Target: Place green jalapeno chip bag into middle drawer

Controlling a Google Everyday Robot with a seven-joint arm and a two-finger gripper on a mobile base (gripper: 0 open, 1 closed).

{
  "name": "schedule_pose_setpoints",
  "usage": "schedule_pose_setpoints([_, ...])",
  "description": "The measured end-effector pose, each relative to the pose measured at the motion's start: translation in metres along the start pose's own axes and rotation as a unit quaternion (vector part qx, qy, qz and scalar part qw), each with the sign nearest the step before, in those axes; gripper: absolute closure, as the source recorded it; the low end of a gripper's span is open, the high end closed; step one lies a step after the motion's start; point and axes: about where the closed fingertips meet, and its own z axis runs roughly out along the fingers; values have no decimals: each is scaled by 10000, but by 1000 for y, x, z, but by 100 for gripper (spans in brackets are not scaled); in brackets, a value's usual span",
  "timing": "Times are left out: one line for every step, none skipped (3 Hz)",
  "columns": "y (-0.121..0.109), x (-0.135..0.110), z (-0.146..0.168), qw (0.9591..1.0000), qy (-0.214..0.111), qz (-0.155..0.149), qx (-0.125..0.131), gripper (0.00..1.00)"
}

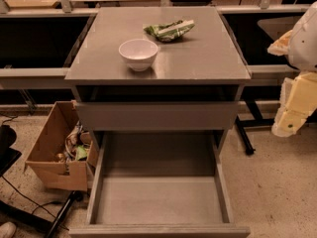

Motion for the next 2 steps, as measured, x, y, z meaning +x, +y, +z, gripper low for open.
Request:
schedule_pose_setpoints([0,0,0,10000,0,0,0,0])
schedule_pose_setpoints([-15,-4,4,9996,-225,-41,193,0])
